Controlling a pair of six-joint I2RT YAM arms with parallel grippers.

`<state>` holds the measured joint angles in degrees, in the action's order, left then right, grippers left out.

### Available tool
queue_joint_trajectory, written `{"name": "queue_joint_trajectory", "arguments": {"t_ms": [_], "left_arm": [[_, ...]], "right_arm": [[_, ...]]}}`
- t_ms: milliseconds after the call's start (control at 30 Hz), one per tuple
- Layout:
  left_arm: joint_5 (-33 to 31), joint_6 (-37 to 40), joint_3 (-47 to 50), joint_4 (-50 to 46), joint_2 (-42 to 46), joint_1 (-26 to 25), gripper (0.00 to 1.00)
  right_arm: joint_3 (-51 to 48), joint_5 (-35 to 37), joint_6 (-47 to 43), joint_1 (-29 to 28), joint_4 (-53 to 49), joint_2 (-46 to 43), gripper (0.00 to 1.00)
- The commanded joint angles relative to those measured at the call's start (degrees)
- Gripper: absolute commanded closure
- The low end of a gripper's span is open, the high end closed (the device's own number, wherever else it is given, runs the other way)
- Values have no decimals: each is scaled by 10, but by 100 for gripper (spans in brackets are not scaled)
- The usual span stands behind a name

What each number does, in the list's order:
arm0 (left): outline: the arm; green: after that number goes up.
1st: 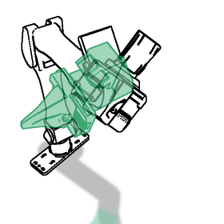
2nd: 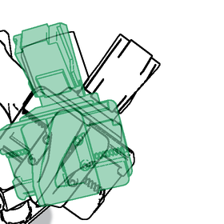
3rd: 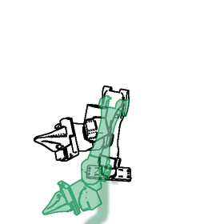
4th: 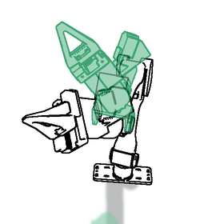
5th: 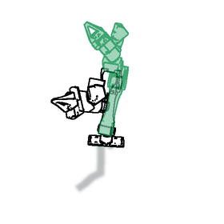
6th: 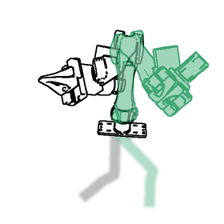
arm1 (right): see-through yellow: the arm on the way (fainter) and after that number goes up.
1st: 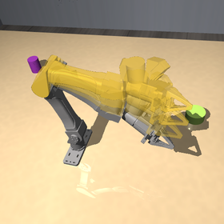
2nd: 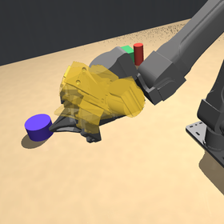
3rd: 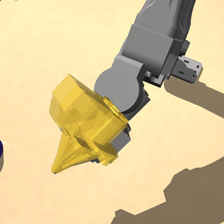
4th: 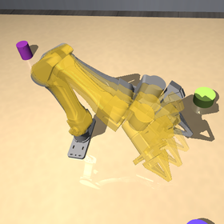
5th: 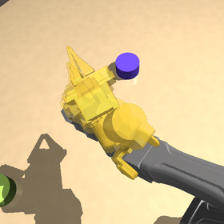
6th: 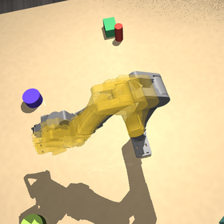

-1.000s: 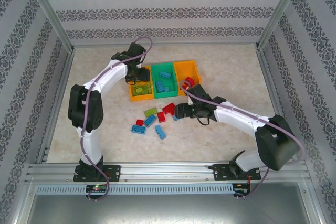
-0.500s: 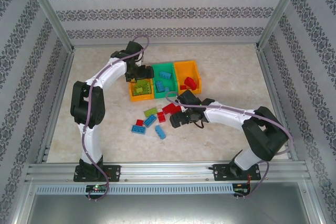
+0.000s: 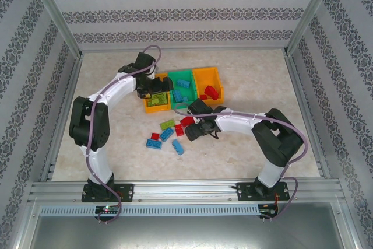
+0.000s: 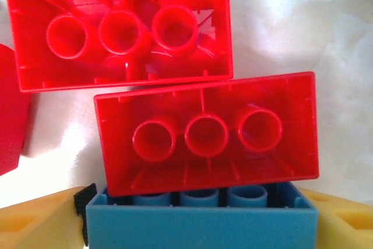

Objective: Sort the legos into containers by color

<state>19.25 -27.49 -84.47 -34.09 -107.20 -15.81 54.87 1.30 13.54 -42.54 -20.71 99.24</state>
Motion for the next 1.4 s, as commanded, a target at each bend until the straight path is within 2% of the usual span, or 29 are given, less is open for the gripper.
{"name": "queue_joint_trajectory", "arguments": {"t_ms": [0,133,200,400,633,833,967,1200,1367], "left_arm": [[9,-18,28,40,40,7,1],[11,-21,50,46,55,14,1],[10,-23,59,46,60,16,1],[5,-13,94,52,83,20,1],[-21,22,135,37,123,21,1],[-31,41,182,20,165,19,0],[-43,44,234,16,203,17,0],[-84,47,292,-23,264,-30,0],[-123,17,327,-52,313,-74,0]], "right_arm": [[12,25,-11,-9,-9,17,20],[7,29,-11,-11,-8,7,36],[5,30,-12,-14,-11,-3,41],[5,24,-16,-18,-22,-56,47],[53,-42,-6,10,10,-95,47],[156,-142,70,80,25,-28,50],[234,-177,119,108,19,43,52],[344,-173,151,121,-15,160,51],[369,-149,173,123,-18,192,50]]}}
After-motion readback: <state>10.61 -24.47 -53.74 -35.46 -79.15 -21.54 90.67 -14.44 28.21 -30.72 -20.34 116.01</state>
